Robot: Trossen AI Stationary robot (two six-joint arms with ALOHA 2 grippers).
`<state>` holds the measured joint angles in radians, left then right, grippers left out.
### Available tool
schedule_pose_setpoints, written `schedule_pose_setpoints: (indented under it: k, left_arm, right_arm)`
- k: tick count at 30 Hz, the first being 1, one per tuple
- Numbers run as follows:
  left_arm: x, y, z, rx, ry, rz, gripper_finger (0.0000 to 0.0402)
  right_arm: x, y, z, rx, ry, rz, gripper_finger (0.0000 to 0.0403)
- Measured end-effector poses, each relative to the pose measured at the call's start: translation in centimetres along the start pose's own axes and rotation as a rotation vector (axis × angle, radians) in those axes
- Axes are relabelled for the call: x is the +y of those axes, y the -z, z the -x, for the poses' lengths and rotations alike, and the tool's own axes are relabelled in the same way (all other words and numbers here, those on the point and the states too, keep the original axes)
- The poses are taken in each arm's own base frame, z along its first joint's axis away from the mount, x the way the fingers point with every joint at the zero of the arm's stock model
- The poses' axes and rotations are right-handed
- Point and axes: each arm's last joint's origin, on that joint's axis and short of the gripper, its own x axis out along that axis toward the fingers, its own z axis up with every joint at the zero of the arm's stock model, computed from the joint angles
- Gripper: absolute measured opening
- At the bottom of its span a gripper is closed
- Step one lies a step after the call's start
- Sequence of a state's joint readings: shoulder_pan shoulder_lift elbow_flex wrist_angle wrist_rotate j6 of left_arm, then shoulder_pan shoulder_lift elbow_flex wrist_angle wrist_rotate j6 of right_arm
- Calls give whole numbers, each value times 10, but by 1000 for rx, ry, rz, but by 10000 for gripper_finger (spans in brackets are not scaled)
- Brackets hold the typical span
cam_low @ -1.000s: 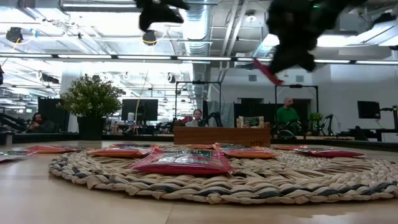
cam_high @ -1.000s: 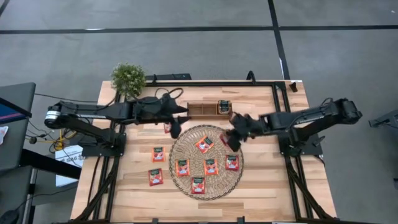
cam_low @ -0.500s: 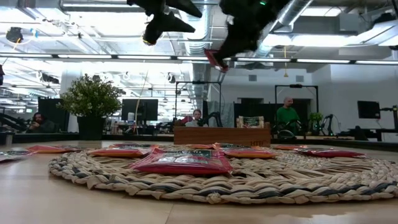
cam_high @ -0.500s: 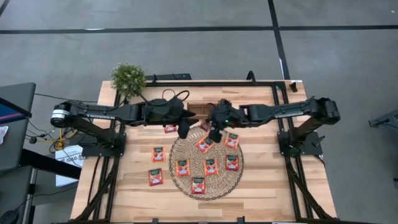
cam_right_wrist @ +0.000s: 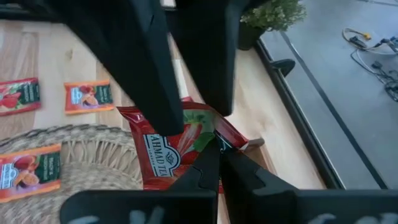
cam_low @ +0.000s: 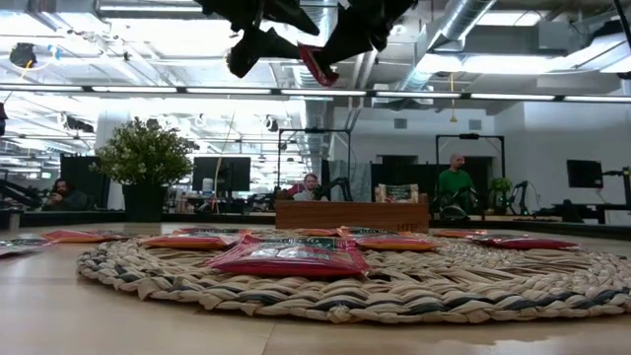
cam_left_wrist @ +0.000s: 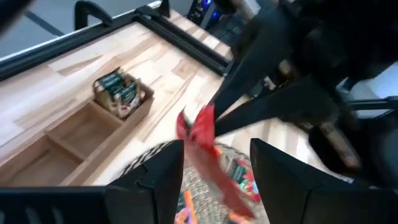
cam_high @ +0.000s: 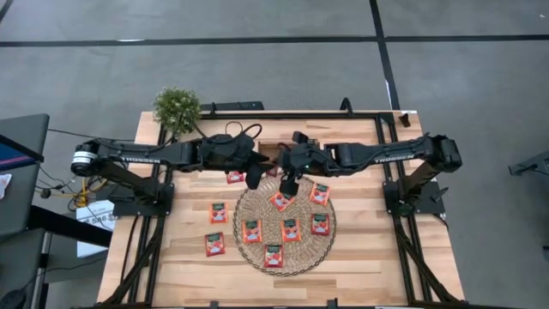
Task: Pick & Place Tea
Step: Put the red tea bag into the middle section of the wooden organizer
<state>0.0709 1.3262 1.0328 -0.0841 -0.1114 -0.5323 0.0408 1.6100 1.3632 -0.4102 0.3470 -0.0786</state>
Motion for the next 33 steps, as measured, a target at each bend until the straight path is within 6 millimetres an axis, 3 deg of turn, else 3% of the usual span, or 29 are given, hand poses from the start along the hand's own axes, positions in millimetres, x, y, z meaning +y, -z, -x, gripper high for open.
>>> schedule_pose_setpoints:
  k: [13, 23, 28, 33]
  left_arm:
    - [8, -5, -1, -11, -17, 13, 177]
    - [11, 2, -16, 23, -19, 30, 174]
    - [12, 3, -19, 20, -19, 32, 139]
    - [16, 0, -20, 10, -23, 38, 61]
  right_arm:
    - [3, 0, 0, -4, -5, -3, 0]
    - [2, 1, 0, 6, 13, 0, 0]
    - [2, 2, 0, 15, 20, 8, 0]
    - [2, 2, 0, 17, 25, 8, 0]
